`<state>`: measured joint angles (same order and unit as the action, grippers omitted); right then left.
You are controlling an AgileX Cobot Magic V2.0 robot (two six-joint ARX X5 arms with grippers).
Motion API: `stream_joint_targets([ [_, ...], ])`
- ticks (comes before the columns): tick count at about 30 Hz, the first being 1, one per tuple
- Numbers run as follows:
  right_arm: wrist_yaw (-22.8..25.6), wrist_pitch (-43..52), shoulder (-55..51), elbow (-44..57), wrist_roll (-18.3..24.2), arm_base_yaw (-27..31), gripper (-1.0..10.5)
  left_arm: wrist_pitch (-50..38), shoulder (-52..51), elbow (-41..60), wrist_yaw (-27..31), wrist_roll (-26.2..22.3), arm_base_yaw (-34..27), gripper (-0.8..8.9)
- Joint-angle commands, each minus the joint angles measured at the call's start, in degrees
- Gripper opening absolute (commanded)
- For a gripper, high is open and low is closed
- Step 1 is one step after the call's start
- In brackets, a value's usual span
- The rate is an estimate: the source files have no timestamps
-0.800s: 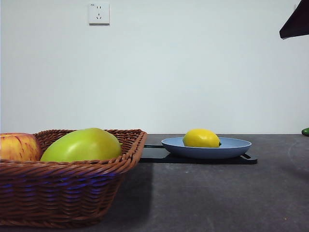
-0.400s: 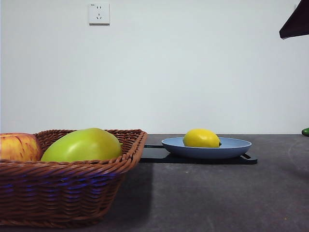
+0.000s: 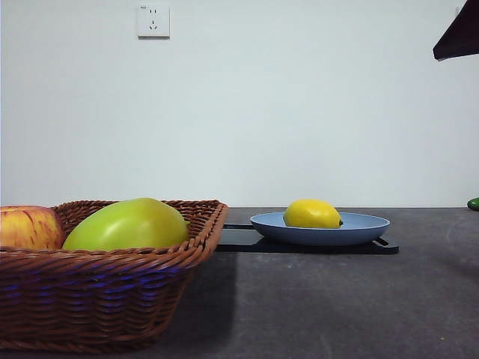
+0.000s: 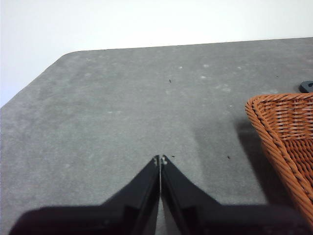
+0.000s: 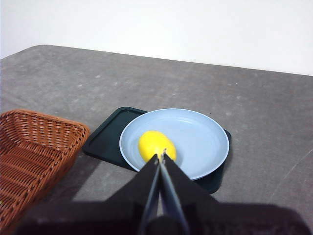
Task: Take the lemon from the basket,put the lemon in the plate,hand out the plate
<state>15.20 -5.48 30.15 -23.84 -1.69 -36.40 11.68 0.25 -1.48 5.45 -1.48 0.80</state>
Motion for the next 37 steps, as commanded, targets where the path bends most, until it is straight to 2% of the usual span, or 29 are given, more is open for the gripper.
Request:
stream_joint_targets([
  [1, 0.20, 0.70, 0.15, -0.61, -0.35, -0.42, 0.0, 0.22, -0.17, 0.44, 0.11, 0.15, -0.17, 0.08],
  [21, 0.17, 0.48, 0.00, -0.61, -0.35, -0.42, 0.0, 0.13, -0.17, 0.44, 0.13, 0.15, -0.17, 0.08],
  [26, -0.15, -2.73, -6.03, -0.52, 0.31, 2.64, 0.0, 0.11, -0.17, 0.44, 0.13, 0.15, -0.17, 0.08],
  [28, -2.29, -6.03, -8.87, -0.35, 0.09, 6.47, 0.0, 0.11, -0.17, 0.44, 0.13, 0.15, -0.17, 0.08],
  [33, -14.58, -7.87, -15.15, 3.58, 0.31, 18.71, 0.0, -0.07, -0.17, 0.44, 0.13, 0.15, -0.17, 0.08],
  [37, -19.87, -7.85, -19.17, 8.07, 0.31, 25.42, 0.0, -0.07, -0.17, 0.44, 0.22, 0.15, -0.17, 0.08],
])
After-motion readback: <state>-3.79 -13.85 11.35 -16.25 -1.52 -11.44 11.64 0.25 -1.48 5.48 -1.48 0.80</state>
